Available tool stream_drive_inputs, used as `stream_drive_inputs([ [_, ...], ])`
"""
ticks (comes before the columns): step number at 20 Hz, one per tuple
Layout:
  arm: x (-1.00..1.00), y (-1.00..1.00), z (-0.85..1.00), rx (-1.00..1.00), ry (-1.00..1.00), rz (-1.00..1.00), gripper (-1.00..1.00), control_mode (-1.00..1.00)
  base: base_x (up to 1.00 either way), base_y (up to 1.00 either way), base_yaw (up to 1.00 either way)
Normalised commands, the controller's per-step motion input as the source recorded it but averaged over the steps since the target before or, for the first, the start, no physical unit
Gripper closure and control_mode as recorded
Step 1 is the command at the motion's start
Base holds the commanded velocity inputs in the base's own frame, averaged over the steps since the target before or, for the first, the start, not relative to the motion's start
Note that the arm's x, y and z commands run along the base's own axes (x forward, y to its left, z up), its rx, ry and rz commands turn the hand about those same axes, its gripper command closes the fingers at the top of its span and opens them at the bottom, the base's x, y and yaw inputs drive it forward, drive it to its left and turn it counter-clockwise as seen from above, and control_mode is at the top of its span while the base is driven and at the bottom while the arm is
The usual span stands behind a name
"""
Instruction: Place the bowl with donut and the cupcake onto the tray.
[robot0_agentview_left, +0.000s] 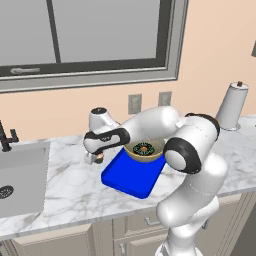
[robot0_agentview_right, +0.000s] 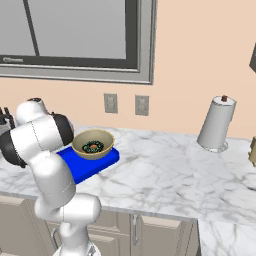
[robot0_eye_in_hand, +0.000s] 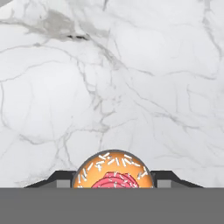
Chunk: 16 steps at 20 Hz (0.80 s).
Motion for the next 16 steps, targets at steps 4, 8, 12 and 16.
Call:
stream_drive_inputs([
  [4,-0.42,-0.38,0.06,0.0,0.0,-0.03,1.0,-1.0,0.0,0.0,0.0],
  [8,-0.39,-0.51,0.01,0.0,0.0,-0.01,1.0,-1.0,0.0,0.0,0.0],
  [12,-0.31,-0.48,0.0,0.01,0.0,0.0,1.0,-1.0,0.0,0.0,0.0],
  [16,-0.21,-0.47,0.0,0.01,0.0,0.0,1.0,-1.0,0.0,0.0,0.0],
])
